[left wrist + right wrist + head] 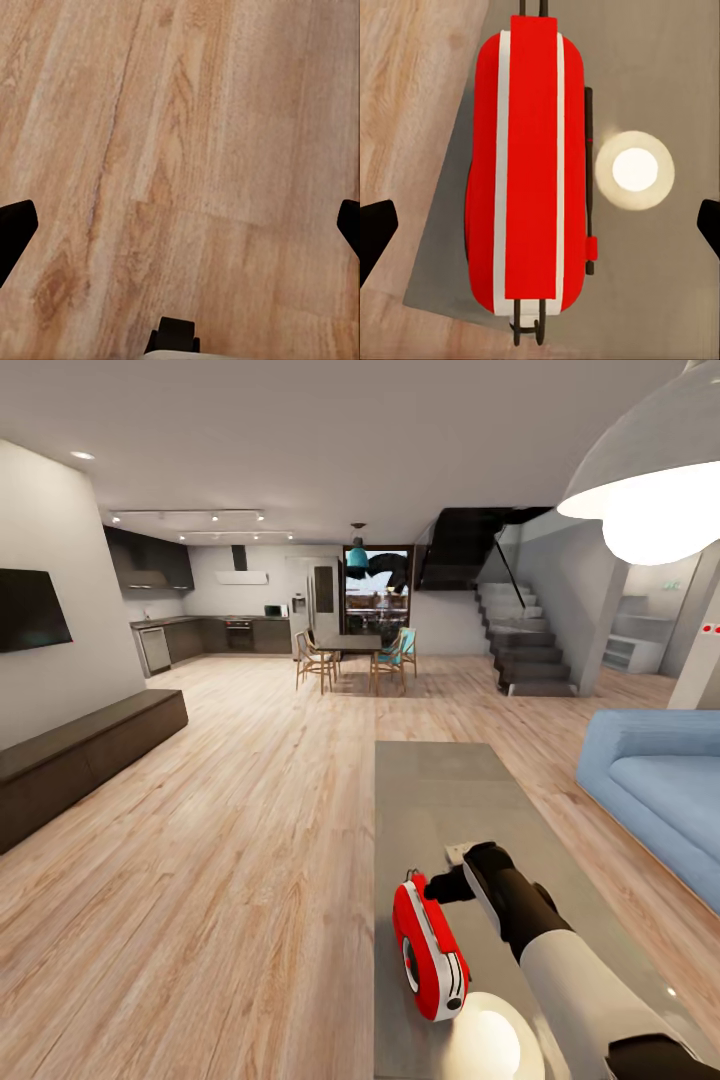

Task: Turn on the radio receiver that's on the table in the living room.

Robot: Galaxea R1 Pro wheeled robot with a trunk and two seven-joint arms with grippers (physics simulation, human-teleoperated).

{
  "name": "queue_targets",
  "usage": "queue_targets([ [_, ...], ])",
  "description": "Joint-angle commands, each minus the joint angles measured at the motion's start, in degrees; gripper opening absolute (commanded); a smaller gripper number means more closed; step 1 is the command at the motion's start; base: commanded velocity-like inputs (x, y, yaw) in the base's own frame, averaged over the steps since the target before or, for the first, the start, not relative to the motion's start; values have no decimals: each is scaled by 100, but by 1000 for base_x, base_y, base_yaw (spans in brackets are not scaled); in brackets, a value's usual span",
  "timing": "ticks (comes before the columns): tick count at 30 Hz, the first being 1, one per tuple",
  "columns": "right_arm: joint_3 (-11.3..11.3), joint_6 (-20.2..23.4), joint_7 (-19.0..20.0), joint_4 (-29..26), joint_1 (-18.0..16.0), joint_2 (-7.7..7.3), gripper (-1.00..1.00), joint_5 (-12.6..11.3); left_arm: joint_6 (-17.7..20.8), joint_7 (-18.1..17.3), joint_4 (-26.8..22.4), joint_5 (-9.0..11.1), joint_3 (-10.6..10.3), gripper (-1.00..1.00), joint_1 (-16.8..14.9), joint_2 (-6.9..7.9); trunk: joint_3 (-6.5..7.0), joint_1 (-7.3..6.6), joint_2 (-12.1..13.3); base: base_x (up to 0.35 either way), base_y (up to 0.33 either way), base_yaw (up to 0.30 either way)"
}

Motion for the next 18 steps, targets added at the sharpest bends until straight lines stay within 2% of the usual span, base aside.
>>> queue_targets([
  [1,0,-1,-1,20,0,-1,100,0,2,-1,-5,3,0,100,0,4,0,0,0,0,0,0],
  [18,7,-19,33,286,0,9,100,-17,-24,4,-60,15,9,100,0,-8,0,0,0,0,0,0],
])
